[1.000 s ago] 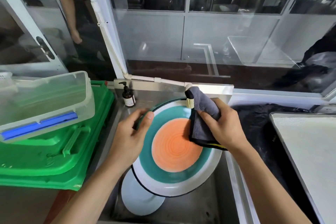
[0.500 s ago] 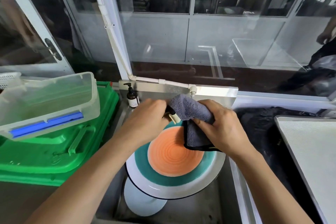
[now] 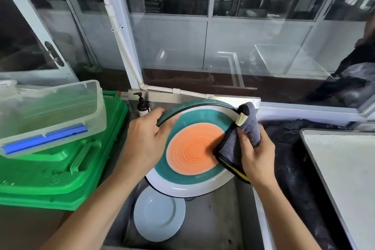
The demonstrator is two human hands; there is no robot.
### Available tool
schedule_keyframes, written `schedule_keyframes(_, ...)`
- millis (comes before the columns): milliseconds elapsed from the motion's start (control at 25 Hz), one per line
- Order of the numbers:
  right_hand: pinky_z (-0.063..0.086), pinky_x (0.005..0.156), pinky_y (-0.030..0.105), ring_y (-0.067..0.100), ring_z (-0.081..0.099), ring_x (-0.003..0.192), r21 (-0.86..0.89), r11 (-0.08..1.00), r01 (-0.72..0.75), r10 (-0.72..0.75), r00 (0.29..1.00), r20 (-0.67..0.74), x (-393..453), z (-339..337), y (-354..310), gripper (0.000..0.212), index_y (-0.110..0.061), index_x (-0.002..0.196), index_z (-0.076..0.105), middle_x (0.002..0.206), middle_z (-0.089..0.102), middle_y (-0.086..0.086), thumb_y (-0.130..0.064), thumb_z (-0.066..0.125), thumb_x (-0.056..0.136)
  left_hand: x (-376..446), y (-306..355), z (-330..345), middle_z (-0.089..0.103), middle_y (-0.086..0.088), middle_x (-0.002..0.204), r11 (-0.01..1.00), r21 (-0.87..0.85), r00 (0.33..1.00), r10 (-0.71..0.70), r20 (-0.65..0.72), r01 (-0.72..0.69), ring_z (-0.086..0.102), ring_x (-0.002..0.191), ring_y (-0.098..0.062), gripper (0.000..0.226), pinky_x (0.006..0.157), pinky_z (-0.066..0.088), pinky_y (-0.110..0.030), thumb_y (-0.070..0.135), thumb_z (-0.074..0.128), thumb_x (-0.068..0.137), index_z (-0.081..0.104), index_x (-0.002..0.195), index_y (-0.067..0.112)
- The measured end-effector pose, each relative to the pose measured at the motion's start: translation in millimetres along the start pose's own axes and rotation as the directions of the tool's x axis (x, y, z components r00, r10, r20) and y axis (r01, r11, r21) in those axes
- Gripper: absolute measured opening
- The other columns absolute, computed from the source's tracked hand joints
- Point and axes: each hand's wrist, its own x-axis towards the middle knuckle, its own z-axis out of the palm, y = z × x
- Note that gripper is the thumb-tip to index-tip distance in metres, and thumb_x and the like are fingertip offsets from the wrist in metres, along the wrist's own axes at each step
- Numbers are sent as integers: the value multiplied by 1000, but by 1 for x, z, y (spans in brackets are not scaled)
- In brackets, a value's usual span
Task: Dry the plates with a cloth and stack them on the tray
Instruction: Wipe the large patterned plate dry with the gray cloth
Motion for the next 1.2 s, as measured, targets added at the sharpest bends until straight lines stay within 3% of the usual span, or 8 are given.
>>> schedule_keyframes(80,44,65,12,-8,59,72,16,1000,-25,25,1000,-14,-5,3,6,13,-33,88,63,80,68,-23,-24,67,96,-7,-4,2,65,10,65,999,-7,999,-46,18,46,59,51,-11,42,45,45,-29,66,47,95,65,92,27)
schedule_keyframes(280,41,64,5,-8,60,74,-98,991,93,-89,995,42,4,-5,-12,14,-48,92,60,83,67,-25,-36,60,85,-11,-7,-11,65,22,73,996,-23,992,-83,98,86,61,65,0,10,56,39,-10,41,61,96,63,88,34)
schedule_keyframes(480,50,70,29,10,63,80,-235,935,265,-216,952,217,13,1,-36,29,-34,110,64,91,70,-13,-45,61,83,16,27,-6,67,8,92,969,188,958,110,266,-163,67,84,-22,13,70,53,-38,38,63,91,61,99,28)
schedule_keyframes(600,51,71,30,11,63,80,-190,932,307,-260,936,238,12,4,-44,32,-31,112,66,90,70,-12,-45,61,83,24,34,-6,63,-2,74,920,343,942,75,328,-192,65,76,-37,19,63,52,-43,44,57,93,44,87,32)
schedule_keyframes(720,46,69,21,4,58,77,-183,926,330,-287,931,226,15,3,-45,29,-33,109,64,86,65,-17,-45,61,83,18,31,-6,60,-5,65,940,315,959,42,280,-134,62,69,-39,15,62,52,-47,38,60,95,51,89,28)
schedule_keyframes(920,44,67,13,-1,59,75,-173,933,315,-282,940,194,26,2,-38,22,-36,107,62,92,67,-19,-40,63,85,5,21,-1,38,5,43,976,185,990,100,97,-117,40,39,-14,32,44,40,-38,44,57,97,54,79,17)
schedule_keyframes(1040,43,63,15,-3,54,69,-29,988,149,-149,989,5,20,4,-17,3,-36,89,59,79,65,-17,-36,61,88,1,11,-4,45,5,46,995,77,996,62,-63,-58,47,47,-20,44,45,35,-23,56,49,98,59,80,17)
schedule_keyframes(1200,46,68,20,-1,55,74,109,994,5,13,987,-161,6,21,2,11,-23,89,62,81,66,-6,-32,63,96,-4,2,0,62,13,64,999,-44,983,-34,-182,26,59,59,-7,41,51,38,-13,57,49,99,64,89,20)
